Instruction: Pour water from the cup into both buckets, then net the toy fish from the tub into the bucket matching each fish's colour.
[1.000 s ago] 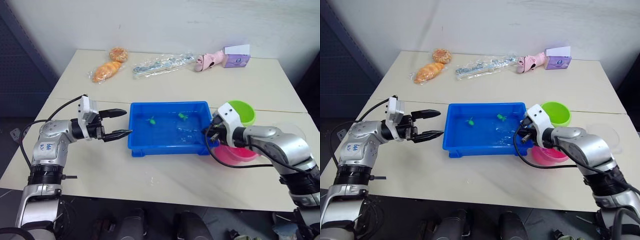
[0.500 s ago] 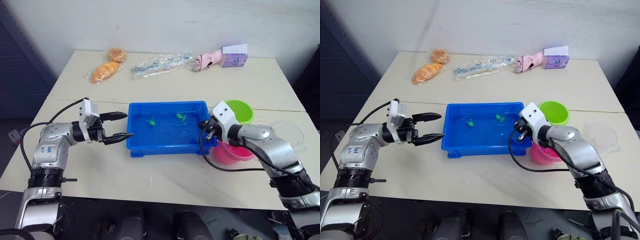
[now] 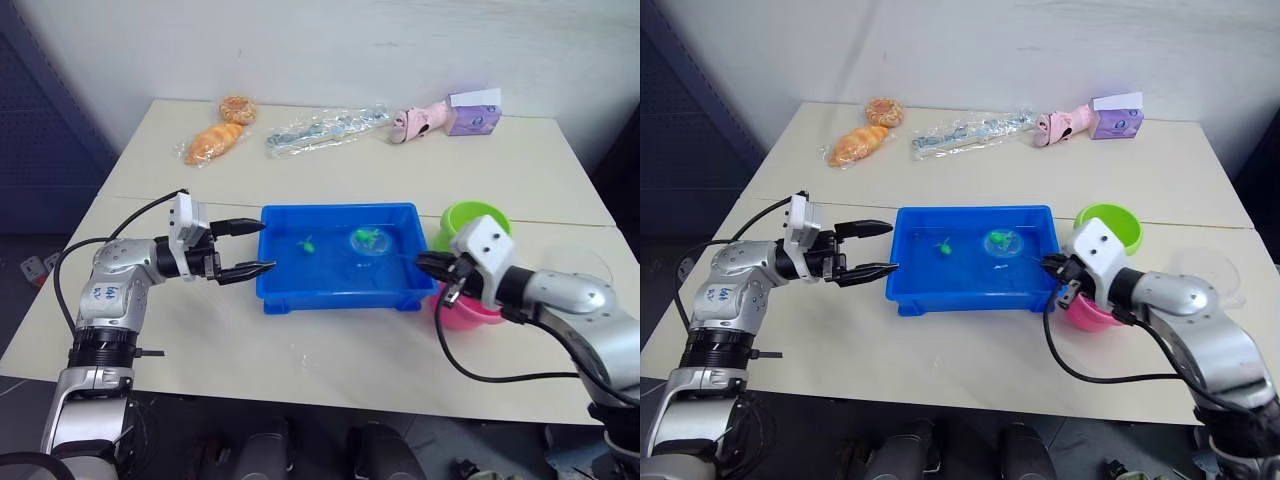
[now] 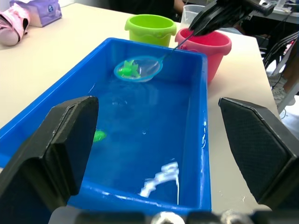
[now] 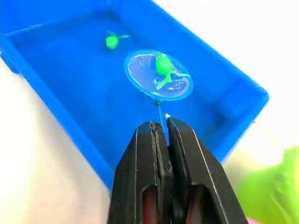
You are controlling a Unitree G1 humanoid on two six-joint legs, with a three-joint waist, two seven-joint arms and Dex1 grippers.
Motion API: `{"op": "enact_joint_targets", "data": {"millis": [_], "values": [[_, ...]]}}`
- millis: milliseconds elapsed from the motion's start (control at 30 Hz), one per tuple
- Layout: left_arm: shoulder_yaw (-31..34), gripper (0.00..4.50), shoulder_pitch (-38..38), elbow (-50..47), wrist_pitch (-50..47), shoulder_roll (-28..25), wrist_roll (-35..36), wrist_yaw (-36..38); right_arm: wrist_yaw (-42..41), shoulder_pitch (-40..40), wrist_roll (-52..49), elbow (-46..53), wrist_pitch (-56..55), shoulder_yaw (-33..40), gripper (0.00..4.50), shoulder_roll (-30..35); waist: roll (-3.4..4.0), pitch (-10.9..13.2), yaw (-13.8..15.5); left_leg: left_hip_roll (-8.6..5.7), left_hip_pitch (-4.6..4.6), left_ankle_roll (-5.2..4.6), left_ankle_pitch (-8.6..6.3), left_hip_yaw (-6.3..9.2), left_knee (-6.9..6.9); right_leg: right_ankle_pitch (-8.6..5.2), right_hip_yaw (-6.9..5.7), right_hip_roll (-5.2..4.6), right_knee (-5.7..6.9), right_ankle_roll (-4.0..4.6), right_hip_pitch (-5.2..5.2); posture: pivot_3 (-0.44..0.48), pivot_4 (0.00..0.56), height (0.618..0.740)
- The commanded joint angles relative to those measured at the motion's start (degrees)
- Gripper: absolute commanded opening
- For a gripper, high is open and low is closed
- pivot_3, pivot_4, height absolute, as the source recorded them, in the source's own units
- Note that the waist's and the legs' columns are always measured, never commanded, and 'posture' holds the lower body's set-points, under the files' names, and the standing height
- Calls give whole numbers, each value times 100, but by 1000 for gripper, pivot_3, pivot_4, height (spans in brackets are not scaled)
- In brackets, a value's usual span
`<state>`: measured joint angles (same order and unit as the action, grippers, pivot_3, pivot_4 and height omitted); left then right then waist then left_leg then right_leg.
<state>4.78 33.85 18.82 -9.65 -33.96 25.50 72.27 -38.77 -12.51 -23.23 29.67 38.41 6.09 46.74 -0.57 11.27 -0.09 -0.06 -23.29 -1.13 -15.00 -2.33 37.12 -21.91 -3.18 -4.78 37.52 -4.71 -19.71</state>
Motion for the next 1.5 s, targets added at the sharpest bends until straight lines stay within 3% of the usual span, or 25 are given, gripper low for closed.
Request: {"op": "enact_joint_targets", "data": {"millis": [33, 267, 400, 900, 1167, 1267, 1500], "values": [[-27, 4442, 161, -100, 20, 44, 29, 58, -101, 432, -122, 649, -335, 953, 0, 127, 0, 0, 0, 0, 1, 0, 0, 0, -1, 0, 0, 0, -3, 0, 0, 0, 150, 740], [-198, 4442, 365, -122, -68, 261, 51, 142, -279, 1162, -151, 740, -646, 2434, 0, 199, -1, 0, 2, -1, 6, 1, 1, 0, -1, 0, 1, 2, -8, 0, 7, 0, 150, 740], [-297, 4442, 460, -133, -99, 407, 52, 175, -430, 1377, 285, 154, -1098, 2989, 0, 505, -1, 0, 3, -1, 7, 3, 2, -1, 0, 0, 1, 4, -8, 0, 8, 0, 150, 740], [-532, 4442, 611, -342, -201, 872, 6, -64, 309, 1614, 3250, -2004, -4488, 1976, 0, 1297, -1, 0, -2, 0, 9, 16, 10, -8, -1, -1, 5, 12, -8, -2, 6, 0, 150, 740], [-579, 4442, 591, -580, -371, 910, 31, -254, 1539, 1805, 4961, -2944, -6710, 1720, 0, 1964, 0, 0, 4, 1, 9, 19, 11, -8, 0, -1, 7, 13, -10, -2, 7, 0, 150, 740], [-598, 4442, 590, -693, -500, 937, 41, -358, 2360, 1838, 5629, -3327, -7508, 1655, 0, 2089, 0, 0, 0, 2, 10, 21, 13, -8, -1, -1, 7, 14, -10, -2, 6, 0, 150, 740], [-607, 4442, 618, -793, -638, 955, 42, -451, 3091, 1605, 6157, -3871, -7832, 1469, 0, 2239, 0, 0, -8, 4, 11, 28, 17, -12, -1, -1, 12, 19, -8, -2, 5, 0, 150, 740]]}}
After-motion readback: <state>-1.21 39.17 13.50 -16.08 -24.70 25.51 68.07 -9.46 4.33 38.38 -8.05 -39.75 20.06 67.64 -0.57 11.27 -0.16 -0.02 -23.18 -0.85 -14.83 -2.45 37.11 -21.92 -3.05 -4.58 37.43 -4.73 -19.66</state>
